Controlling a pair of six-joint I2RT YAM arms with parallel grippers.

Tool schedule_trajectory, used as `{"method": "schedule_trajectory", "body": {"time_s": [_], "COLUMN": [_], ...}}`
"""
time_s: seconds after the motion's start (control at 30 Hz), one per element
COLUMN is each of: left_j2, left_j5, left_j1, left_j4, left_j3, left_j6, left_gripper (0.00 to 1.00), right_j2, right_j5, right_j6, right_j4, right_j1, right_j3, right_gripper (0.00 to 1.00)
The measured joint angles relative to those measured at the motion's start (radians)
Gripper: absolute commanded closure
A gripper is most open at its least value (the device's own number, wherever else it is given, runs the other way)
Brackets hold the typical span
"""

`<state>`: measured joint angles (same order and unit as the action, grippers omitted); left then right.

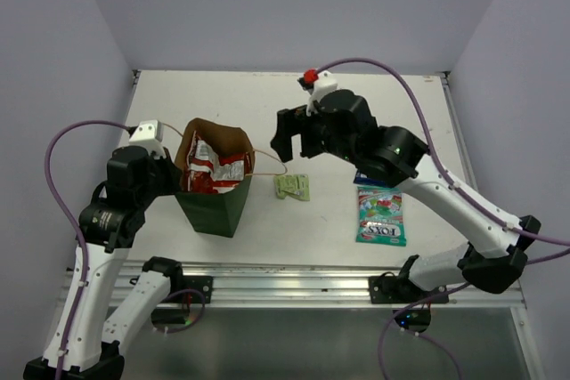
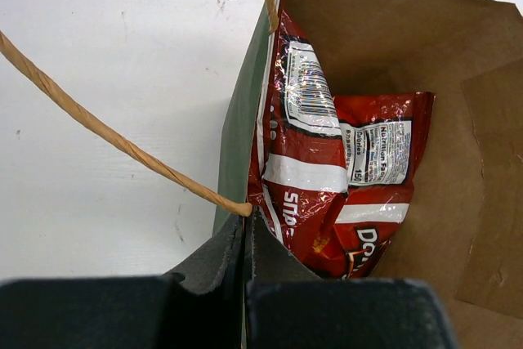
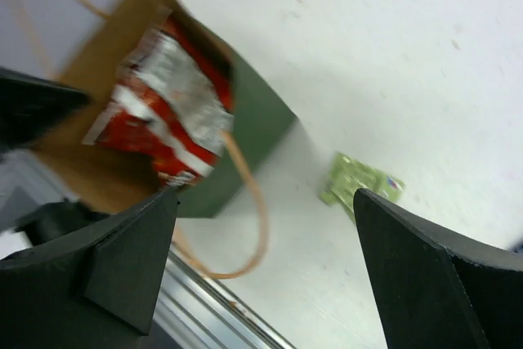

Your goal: Place the snacks into the paper bag

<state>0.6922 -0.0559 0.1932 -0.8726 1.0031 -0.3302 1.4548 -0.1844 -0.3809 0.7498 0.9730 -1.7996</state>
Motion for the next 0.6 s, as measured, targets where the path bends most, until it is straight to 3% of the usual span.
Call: {"method": "schedule_trajectory", "body": {"time_s": [0.13, 0.27, 0.6], "left_j2": [0.000, 0.003, 0.006], "left_j5": [0.000, 0.000, -0.001], "left_j1": [0.000, 0.000, 0.005], "left_j4": [0.001, 0.002, 0.003], "left_j3": [0.000, 0.000, 0.000], "left_j6": [0.000, 0.000, 0.000], "left_gripper": [1.00, 1.00, 1.00], "right_j2": [-0.093, -0.005, 0.154], "right_j5": [-0.039, -0.052, -0.014], "right_j6": [-0.058, -0.090, -0.095], "right_j4": [-0.083, -0.100, -0.267], "right_j1": [-0.102, -0.129, -0.129], "right_j3": [0.359, 0.562, 0.611], "right_gripper": [0.06, 0.06, 0.07]}}
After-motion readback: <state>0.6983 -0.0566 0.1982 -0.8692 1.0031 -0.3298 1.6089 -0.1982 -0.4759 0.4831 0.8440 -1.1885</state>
